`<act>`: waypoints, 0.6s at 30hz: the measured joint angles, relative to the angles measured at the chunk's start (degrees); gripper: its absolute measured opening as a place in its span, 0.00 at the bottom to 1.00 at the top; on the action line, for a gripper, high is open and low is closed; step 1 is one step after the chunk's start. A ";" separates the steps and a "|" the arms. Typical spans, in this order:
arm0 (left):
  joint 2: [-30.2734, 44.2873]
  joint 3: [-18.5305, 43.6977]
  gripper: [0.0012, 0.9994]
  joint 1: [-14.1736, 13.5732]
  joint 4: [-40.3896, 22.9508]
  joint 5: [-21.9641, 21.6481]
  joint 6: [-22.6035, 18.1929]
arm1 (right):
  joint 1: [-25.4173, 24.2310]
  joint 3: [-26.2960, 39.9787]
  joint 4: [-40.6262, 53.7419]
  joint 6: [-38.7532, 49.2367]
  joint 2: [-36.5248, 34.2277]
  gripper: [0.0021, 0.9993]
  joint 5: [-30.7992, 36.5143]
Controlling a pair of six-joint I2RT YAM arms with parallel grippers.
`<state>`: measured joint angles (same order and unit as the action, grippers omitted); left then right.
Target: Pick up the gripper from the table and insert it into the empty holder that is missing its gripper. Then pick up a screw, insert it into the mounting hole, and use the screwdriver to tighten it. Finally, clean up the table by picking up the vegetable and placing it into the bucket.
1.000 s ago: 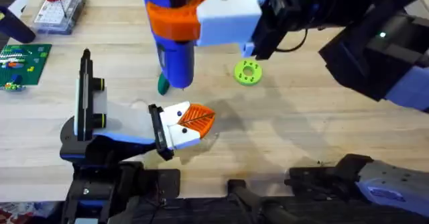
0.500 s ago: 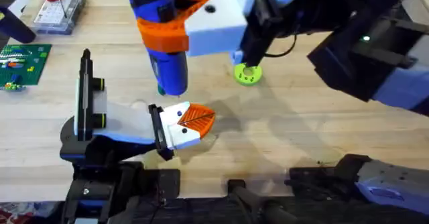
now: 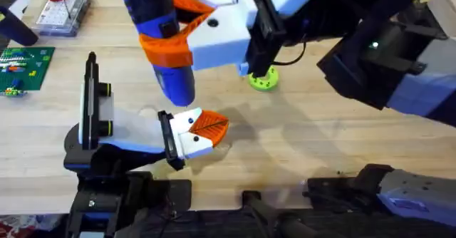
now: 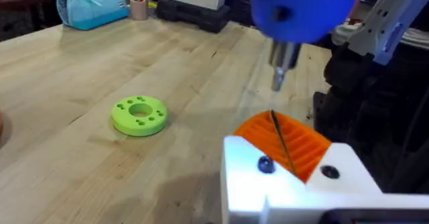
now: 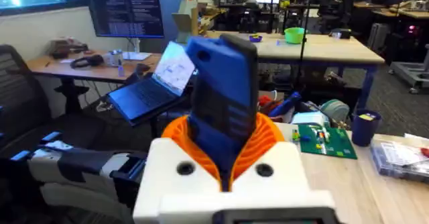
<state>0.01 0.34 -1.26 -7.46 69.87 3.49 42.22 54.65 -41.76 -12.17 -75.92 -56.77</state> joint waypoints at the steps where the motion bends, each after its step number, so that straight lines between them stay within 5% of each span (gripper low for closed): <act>1: 0.00 0.00 0.00 0.00 0.00 0.00 0.00 | 0.19 -0.10 -0.15 0.03 0.00 0.02 -0.05; 18: 0.01 0.00 0.00 0.00 0.00 0.00 0.00 | 2.16 -2.97 -2.29 0.22 -0.01 0.02 -1.51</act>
<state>0.02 0.34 -1.26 -7.46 69.87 3.49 44.39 51.68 -44.05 -11.94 -75.93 -58.28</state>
